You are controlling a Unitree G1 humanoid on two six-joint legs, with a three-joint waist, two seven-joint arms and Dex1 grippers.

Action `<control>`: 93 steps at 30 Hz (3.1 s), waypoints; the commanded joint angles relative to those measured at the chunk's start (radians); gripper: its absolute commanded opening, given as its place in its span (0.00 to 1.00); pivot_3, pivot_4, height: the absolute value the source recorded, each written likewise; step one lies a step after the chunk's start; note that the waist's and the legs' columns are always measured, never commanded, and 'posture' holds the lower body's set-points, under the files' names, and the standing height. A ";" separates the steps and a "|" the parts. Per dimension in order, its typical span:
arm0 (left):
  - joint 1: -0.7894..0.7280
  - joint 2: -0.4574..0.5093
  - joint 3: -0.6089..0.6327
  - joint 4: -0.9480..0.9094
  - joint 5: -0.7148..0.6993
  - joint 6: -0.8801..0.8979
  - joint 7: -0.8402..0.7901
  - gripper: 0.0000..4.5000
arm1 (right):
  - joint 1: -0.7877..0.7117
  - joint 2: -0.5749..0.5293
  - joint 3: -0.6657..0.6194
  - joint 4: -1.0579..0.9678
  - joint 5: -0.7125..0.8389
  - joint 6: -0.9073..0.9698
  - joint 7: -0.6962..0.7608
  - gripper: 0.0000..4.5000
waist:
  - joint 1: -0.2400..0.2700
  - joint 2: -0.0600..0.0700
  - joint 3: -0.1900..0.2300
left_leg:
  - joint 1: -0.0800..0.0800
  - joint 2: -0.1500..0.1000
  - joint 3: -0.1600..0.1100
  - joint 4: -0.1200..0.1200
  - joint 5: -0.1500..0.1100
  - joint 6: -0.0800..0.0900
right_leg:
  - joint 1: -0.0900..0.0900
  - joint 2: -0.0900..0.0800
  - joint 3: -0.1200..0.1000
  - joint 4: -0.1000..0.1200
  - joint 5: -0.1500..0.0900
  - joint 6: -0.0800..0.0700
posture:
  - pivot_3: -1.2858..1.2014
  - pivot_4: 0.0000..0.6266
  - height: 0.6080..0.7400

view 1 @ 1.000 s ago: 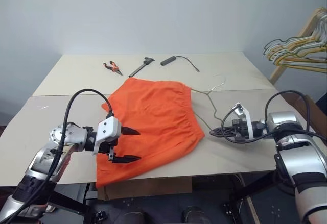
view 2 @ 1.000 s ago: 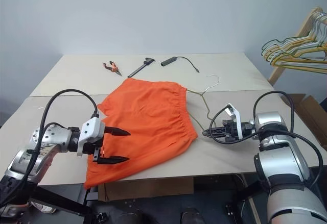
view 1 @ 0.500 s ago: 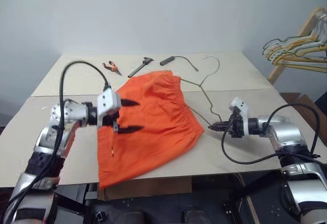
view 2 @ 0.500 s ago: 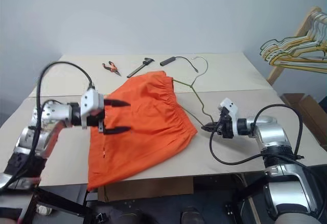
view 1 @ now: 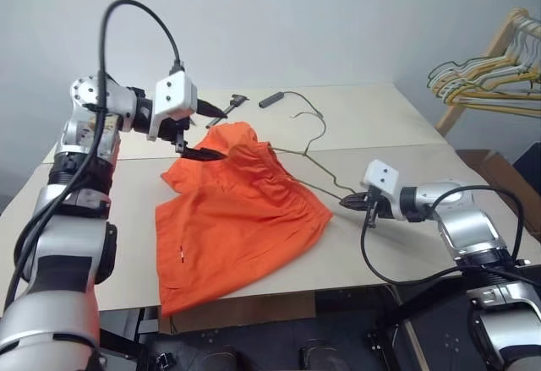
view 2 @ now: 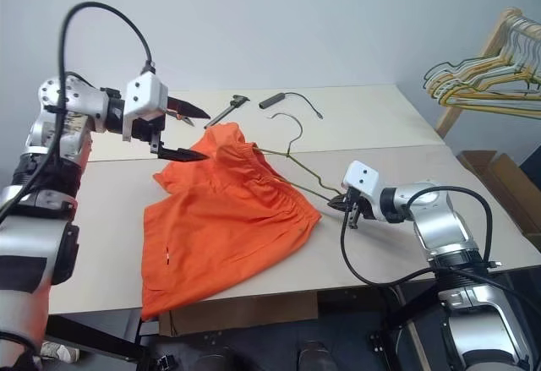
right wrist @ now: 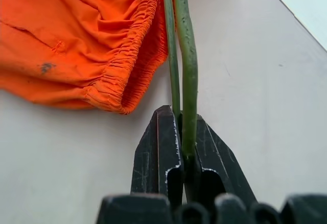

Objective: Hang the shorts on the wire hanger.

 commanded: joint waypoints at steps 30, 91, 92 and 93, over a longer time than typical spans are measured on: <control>-0.122 -0.133 -0.061 0.226 0.114 -0.046 -0.061 0.00 | -0.045 -0.003 0.015 -0.285 0.008 0.138 -0.012 0.00 | -0.022 0.000 0.000 | -0.004 0.001 -0.004 0.009 -0.003 0.005 | -0.001 0.000 0.000 0.003 0.000 0.002 | 0.49 0.00 1.00; -0.115 -0.034 -0.126 0.159 -0.111 -0.068 -0.073 0.00 | 0.068 -0.013 -0.265 -0.205 0.145 0.237 -0.169 0.77 | -0.019 0.000 0.000 | -0.004 0.000 -0.008 0.010 -0.003 0.005 | -0.001 -0.001 0.000 0.004 0.000 0.003 | 0.49 0.00 1.00; -0.115 -0.033 -0.126 0.160 -0.112 -0.069 -0.073 0.00 | 0.089 -0.013 -0.288 -0.215 0.170 0.259 -0.165 0.77 | -0.020 0.000 0.000 | -0.004 0.000 -0.008 0.010 -0.003 0.005 | -0.001 -0.001 0.000 0.004 0.000 0.003 | 0.49 0.00 1.00; -0.114 -0.034 -0.123 0.162 -0.111 -0.072 -0.073 0.00 | 0.112 -0.010 -0.312 -0.229 0.206 0.298 -0.158 0.77 | -0.020 0.000 0.000 | -0.004 0.001 -0.008 0.010 -0.003 0.005 | -0.001 -0.001 0.000 0.004 0.000 0.002 | 0.49 0.00 1.00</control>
